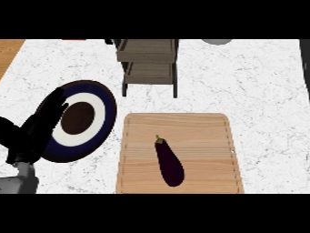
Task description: Pick the cupcake from the cutting board and place it in the tiered basket
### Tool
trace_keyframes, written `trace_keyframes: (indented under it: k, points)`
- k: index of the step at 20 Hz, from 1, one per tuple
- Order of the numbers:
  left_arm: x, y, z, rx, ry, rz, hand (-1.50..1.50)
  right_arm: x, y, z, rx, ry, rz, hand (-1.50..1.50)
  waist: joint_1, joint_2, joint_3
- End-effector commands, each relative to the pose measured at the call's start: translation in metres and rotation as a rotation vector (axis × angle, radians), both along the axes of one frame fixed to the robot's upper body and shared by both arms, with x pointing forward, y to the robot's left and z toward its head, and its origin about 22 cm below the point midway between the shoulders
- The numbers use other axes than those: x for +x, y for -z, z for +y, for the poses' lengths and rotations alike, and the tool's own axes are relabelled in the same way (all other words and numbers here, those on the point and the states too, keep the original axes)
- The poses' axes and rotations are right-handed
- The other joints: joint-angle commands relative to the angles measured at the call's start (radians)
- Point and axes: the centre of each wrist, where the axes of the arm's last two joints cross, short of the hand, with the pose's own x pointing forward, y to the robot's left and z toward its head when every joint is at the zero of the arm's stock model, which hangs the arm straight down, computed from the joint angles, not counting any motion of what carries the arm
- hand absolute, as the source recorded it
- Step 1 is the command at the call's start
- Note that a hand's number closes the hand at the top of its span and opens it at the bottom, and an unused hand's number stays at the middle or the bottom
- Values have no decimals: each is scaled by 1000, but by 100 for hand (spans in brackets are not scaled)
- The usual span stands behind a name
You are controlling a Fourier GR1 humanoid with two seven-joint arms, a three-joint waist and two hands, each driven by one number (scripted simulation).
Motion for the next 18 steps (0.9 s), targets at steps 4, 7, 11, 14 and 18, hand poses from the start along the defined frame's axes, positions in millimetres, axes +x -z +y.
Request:
trace_keyframes:
  k: [4,7,11,14,18]
  points:
    - [-5,4,6,-5,9,9,0,14,14,41,-41,44,67,150,4,2,0]
    - [1,-8,1,2,1,-12,0,9,32,70,-44,40,89,150,-1,1,0]
    - [-3,4,8,-10,1,4,0,16,34,62,-67,17,72,150,-3,1,0]
    - [-5,7,-4,-12,-12,8,0,27,44,50,-76,45,38,150,-1,2,1]
    - [0,-16,-9,-9,4,6,0,33,58,71,-88,86,16,150,7,3,1]
